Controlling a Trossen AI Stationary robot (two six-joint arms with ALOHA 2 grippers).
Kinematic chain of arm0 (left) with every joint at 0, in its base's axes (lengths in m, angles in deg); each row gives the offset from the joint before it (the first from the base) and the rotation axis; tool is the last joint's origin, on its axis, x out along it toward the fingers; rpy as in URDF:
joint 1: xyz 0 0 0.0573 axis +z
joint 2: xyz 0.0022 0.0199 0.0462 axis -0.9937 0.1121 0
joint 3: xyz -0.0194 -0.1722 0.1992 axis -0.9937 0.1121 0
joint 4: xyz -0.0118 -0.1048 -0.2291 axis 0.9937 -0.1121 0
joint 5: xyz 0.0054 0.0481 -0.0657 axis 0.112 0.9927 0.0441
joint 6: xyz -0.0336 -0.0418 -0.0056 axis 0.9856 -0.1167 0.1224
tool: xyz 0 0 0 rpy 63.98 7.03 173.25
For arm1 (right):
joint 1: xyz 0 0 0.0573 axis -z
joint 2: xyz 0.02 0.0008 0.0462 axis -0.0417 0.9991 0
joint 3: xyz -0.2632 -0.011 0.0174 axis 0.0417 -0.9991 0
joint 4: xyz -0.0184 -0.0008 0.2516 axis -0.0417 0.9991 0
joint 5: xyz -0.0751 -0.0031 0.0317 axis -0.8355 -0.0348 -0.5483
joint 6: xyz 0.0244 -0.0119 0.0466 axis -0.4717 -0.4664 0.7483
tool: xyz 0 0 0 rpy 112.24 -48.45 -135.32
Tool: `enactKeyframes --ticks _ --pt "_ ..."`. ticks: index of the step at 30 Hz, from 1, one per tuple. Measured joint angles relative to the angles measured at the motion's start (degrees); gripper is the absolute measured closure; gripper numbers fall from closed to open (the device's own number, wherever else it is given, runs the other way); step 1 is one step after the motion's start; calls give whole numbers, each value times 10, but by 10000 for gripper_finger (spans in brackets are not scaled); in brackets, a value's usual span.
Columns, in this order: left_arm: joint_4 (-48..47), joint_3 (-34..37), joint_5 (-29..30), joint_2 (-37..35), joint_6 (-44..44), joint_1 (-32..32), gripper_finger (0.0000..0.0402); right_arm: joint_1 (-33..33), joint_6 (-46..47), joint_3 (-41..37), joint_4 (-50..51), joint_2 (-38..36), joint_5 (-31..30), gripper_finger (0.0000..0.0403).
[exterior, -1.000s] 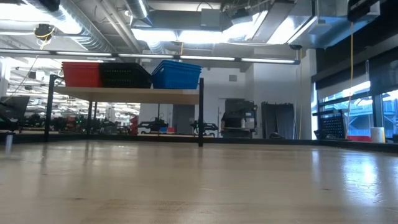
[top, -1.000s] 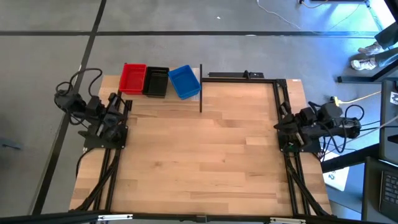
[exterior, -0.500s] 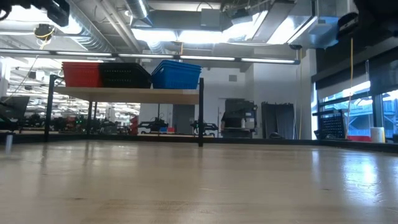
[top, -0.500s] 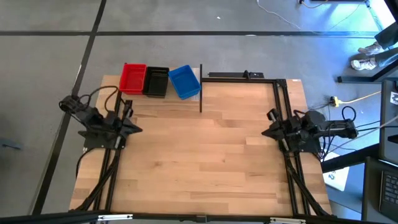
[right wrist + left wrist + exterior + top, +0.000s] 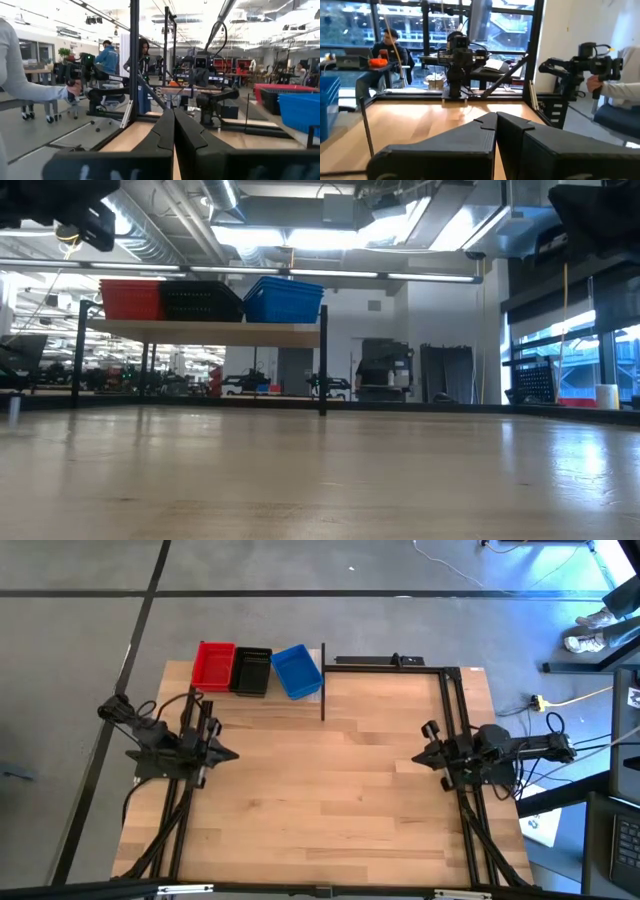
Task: Stack baskets on shelf by color
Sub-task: Return to Home Position
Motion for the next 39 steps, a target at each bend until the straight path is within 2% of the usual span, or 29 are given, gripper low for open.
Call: enactKeyframes --ticks 9,11,15,21,28,36,39 --pt "-43 1 -33 0 -26 0 401 0 -28 0 5 0 2 403" --pt "-47 5 -33 0 -27 0 402 0 -28 0 6 0 19 403" --pt "-24 33 -33 0 -26 0 402 0 -28 0 6 0 46 403" --pt "79 95 -33 0 -26 0 402 0 -27 0 7 0 46 402" --pt "74 96 -33 1 -27 0 402 0 -27 1 62 1 46 402" --pt "58 96 -31 1 -27 0 401 0 -28 1 108 1 -14 402" --pt "58 96 -31 1 -27 0 401 0 -29 1 107 1 -18 402"
